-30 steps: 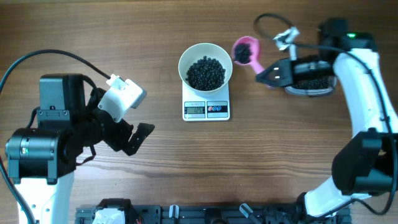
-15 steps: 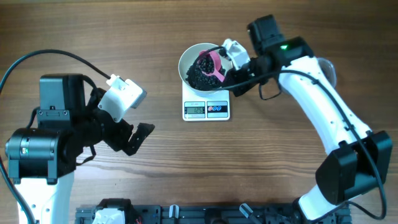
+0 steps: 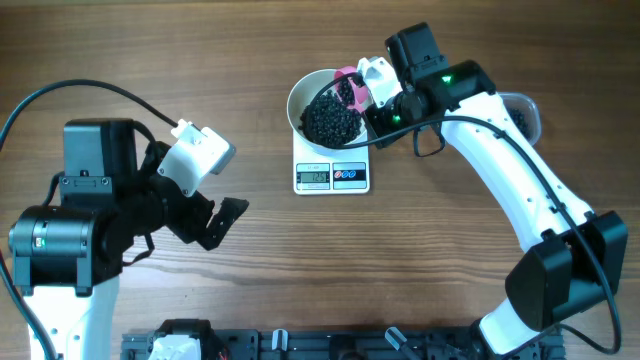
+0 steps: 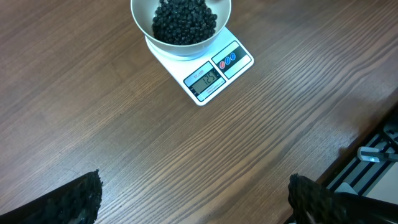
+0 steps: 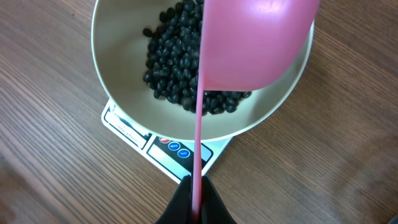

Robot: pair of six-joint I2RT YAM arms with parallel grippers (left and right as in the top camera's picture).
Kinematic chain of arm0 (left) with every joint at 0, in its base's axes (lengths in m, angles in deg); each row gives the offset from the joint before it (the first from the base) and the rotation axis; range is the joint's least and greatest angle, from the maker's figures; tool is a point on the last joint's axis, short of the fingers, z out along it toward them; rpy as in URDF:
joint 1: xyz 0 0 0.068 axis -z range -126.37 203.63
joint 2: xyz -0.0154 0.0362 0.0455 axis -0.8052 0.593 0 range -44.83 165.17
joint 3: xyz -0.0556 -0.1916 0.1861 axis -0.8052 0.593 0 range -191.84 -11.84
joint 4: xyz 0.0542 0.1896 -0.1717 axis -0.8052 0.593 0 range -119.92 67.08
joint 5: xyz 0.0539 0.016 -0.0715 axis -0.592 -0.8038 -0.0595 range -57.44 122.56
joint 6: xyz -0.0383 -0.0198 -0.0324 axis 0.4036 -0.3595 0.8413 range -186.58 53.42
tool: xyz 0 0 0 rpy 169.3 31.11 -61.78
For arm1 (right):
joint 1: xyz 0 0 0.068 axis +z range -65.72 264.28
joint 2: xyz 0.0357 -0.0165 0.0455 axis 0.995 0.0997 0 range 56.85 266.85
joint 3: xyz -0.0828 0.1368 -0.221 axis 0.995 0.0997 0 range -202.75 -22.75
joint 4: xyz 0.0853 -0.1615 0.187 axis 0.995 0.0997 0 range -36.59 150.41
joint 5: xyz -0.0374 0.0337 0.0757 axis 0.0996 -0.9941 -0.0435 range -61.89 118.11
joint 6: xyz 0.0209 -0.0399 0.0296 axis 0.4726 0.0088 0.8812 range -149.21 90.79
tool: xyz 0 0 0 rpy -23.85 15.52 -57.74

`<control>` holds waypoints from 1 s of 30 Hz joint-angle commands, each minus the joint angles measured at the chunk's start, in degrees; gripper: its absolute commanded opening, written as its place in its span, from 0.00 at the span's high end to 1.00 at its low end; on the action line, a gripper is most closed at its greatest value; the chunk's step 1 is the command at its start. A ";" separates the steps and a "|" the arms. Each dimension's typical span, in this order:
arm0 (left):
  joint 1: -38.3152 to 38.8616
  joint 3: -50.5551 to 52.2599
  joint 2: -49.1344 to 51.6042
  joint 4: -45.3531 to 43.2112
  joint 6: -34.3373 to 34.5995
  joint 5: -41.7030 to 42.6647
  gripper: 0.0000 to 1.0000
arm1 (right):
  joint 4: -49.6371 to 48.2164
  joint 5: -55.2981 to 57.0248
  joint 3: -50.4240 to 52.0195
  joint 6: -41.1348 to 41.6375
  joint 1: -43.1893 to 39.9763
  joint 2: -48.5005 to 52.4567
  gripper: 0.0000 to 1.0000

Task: Scoop item into bowl and weigh 150g on scale
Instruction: 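Carry the filled scoop with the right gripper over the white bowl, then tilt the scoop with the right gripper to pour beans into the bowl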

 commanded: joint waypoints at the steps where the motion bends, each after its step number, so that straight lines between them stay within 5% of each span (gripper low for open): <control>1: -0.39 -0.74 -0.17 0.04 -1.09 0.87 0.00 | -0.46 2.12 -1.62 2.64 0.22 -1.31 0.96; 30: -0.39 -0.74 -0.17 0.04 -1.09 0.87 0.00 | -1.33 7.41 -3.52 2.89 3.43 -1.92 0.96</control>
